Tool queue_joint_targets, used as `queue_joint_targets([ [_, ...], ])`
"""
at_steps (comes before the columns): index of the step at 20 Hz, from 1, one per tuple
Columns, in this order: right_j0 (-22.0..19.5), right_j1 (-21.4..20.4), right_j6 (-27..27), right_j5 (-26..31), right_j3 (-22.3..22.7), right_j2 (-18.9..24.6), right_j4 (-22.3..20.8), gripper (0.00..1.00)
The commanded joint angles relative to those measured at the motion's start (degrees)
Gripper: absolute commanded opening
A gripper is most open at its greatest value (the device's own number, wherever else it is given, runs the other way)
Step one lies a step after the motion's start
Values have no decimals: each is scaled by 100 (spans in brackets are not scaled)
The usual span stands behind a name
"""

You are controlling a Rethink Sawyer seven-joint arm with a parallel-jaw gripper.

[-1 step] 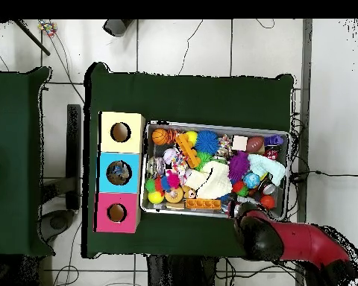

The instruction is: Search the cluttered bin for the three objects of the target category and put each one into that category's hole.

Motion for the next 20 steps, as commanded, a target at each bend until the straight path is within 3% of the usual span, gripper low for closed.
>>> queue_joint_targets([
  [1, -29, 519, -391, 784, -1185, 463, 159, 100],
  [9, 191, 755, -305, 760, -1402, 570, 180, 100],
  [20, 913, 1030, 442, 149, -1648, -92, -64, 100],
])
